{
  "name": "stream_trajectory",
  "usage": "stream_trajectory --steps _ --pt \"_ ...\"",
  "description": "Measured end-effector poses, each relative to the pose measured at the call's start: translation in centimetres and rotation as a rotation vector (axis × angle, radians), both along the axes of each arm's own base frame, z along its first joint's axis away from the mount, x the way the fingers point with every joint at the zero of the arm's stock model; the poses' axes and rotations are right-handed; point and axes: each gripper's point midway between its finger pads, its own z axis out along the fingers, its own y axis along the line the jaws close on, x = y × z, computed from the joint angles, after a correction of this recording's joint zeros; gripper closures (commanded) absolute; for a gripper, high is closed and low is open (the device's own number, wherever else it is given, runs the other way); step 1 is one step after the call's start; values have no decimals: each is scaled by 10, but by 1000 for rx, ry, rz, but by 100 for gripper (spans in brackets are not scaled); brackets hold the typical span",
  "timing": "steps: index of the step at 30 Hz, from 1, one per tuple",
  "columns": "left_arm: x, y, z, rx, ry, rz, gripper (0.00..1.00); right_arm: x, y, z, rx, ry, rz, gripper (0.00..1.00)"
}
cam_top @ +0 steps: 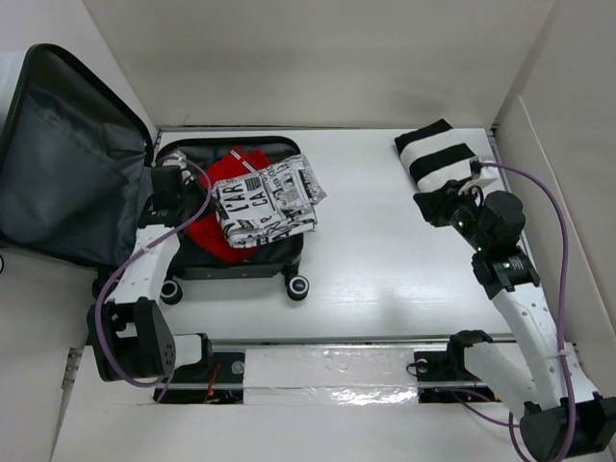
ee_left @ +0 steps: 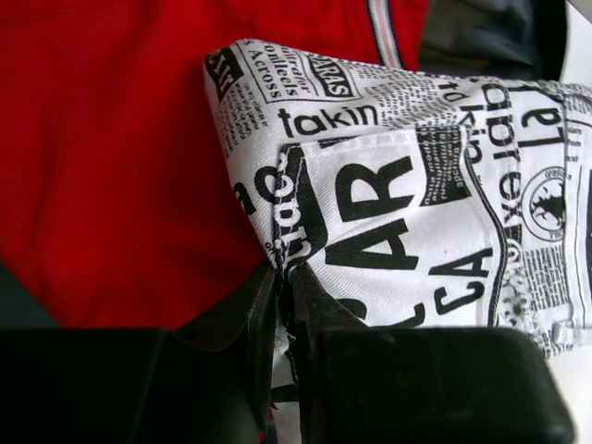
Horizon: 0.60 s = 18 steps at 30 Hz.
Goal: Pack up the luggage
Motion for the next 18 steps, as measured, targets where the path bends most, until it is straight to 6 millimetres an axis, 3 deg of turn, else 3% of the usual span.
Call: stream_trajectory --steps 3,8,12,13,14,18 --pt "1 20 -8 -13 2 69 100 2 1 -3 1 3 2 74" --pt "9 74 -2 -5 -45 251 100 4 3 -12 4 20 14 74" --pt "13 91 4 25 -76 316 100 11 5 -19 3 33 20 74" --pt "14 93 4 30 -77 323 95 14 6 -20 3 34 19 74" --pt "14 93 3 33 -74 328 75 16 6 -22 2 39 19 74" --pt "15 101 1 35 -71 372 33 22 5 -33 -2 60 4 73"
